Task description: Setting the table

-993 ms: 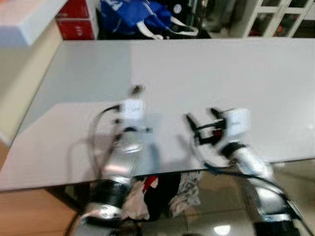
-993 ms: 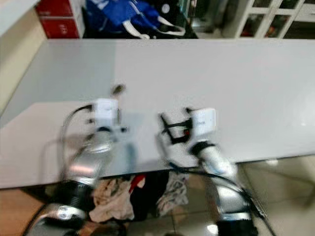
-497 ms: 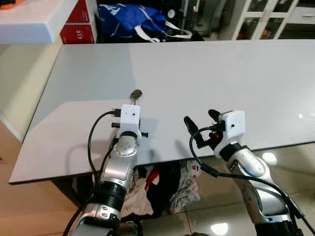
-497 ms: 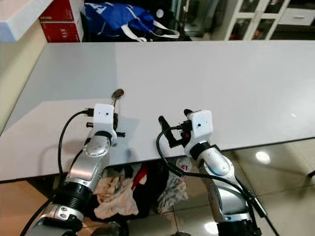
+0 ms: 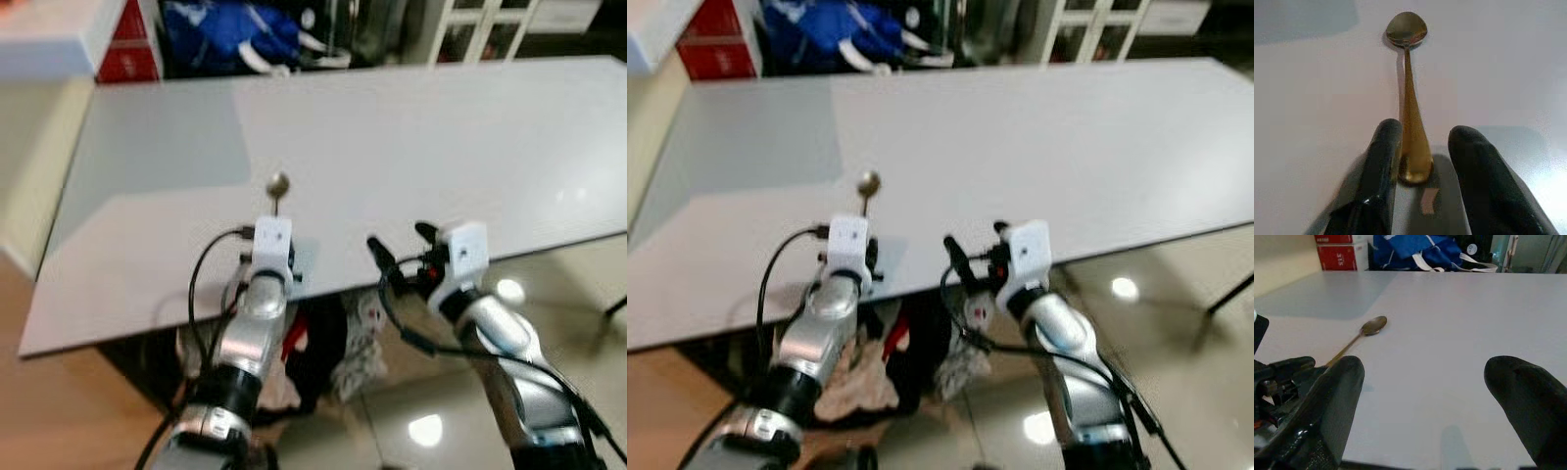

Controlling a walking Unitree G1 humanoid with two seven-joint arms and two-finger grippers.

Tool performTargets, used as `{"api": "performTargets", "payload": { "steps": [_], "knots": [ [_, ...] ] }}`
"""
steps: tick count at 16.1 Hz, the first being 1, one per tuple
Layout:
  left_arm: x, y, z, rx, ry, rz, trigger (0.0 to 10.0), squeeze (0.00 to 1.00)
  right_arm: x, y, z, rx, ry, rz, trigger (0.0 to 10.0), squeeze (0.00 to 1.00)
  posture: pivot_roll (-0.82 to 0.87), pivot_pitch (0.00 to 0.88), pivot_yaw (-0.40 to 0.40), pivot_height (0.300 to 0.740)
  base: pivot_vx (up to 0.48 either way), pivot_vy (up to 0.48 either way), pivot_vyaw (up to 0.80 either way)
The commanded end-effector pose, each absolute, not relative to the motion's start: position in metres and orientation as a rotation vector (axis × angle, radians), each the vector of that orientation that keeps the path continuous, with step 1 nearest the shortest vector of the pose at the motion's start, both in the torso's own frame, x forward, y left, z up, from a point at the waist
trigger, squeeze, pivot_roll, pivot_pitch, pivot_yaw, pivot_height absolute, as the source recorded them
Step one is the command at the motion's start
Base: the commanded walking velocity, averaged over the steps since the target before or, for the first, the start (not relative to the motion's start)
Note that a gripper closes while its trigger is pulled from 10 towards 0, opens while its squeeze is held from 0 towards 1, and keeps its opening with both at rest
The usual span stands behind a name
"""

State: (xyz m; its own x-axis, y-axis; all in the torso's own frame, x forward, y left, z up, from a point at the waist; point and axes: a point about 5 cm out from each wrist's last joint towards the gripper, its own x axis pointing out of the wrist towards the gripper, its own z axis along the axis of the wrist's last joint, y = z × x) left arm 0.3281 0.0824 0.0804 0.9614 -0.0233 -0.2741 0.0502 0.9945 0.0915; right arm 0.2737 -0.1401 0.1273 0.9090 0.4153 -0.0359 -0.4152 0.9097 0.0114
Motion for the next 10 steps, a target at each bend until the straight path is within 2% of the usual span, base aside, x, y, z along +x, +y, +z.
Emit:
{"api": "performTargets", "payload": {
  "steps": [1,5,6,7,9,10],
  "knots": [
    [0.3292,0.0781,0.0812,0.098,0.282,-0.042,10.0,1.0,0.2734,-0.1396,0.1283,-0.003,0.04,0.437,10.0,0.0,-0.05,0.044,-0.034,0.74,0.0,0.0,0.0],
    [0.3305,0.0766,0.0829,0.109,0.277,-0.049,10.0,1.0,0.2726,-0.1395,0.128,0.0,0.041,0.431,10.0,0.0,-0.05,0.047,-0.025,0.74,0.0,0.0,0.0],
    [0.331,0.0766,0.084,0.112,0.272,-0.048,10.0,0.0,0.2719,-0.1399,0.1291,-0.003,0.033,0.437,10.0,0.0,-0.05,0.049,-0.022,0.74,0.0,0.0,0.0],
    [0.3312,0.0769,0.0846,0.112,0.27,-0.048,10.0,0.0,0.2713,-0.1397,0.1296,-0.006,0.03,0.44,10.0,0.0,-0.05,0.052,-0.02,0.74,0.0,0.0,0.0],
    [0.3316,0.078,0.086,0.109,0.266,-0.044,10.0,0.0,0.2712,-0.1409,0.1292,-0.005,0.025,0.419,10.0,0.0,-0.05,0.054,-0.016,0.74,0.0,0.0,0.79],
    [0.3331,0.0785,0.091,0.112,0.24,-0.044,10.0,0.0,0.2719,-0.1423,0.128,0.001,0.031,0.401,10.0,0.0,-0.05,0.056,-0.015,0.74,0.0,0.0,0.0]
  ]
}}
